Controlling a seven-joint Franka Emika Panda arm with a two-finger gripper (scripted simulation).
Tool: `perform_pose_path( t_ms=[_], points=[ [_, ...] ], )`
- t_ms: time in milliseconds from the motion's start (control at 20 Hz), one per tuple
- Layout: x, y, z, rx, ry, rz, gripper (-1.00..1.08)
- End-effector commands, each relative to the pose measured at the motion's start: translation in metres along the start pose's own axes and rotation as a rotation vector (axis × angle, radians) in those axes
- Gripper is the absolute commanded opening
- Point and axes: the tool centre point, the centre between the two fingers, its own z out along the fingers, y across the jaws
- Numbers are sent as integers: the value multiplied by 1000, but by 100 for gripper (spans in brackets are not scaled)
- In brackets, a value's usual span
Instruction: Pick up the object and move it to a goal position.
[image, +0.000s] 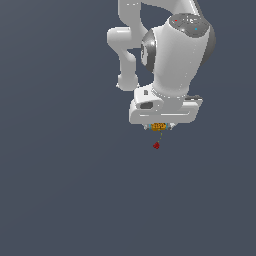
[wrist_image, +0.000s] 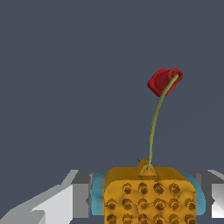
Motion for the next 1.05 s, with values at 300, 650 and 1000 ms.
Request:
perform_pose_path(
  t_ms=[300, 650, 1000],
  points=[
    [-5, -55, -77, 0, 0, 1, -100],
    [-5, -80, -110, 1, 0, 1, -100],
    [-5, -87, -120, 1, 0, 1, -100]
  ],
)
